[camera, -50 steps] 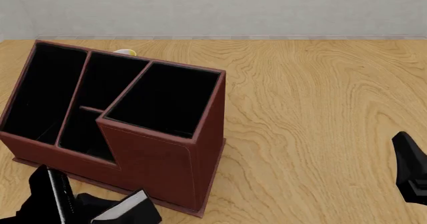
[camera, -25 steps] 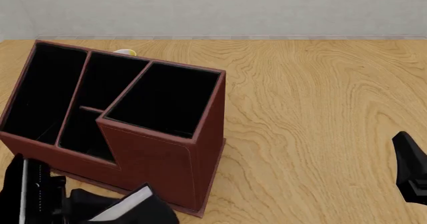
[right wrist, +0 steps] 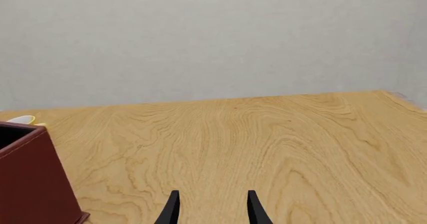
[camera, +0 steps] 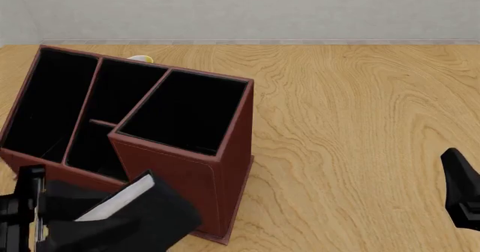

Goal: Pick up the book and place it in the left compartment of the caddy.

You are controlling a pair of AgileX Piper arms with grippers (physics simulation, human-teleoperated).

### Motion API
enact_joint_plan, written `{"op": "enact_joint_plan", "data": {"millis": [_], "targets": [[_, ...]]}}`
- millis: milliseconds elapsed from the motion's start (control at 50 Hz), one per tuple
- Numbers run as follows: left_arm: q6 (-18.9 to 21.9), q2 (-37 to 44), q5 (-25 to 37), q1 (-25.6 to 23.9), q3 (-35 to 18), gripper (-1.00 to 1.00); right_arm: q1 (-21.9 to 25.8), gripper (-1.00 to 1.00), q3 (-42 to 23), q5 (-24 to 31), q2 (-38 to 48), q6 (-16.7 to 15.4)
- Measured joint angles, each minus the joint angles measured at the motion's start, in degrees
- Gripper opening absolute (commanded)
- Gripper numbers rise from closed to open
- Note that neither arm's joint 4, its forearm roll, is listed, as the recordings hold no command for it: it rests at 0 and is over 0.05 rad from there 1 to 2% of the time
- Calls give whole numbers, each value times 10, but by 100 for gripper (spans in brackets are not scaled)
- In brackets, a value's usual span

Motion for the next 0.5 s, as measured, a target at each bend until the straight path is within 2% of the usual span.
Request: {"op": "enact_joint_plan", "data": {"millis": [500], "targets": [[50, -11, 62, 23, -121, -100, -1, 100, 0, -3, 4, 2]]}}
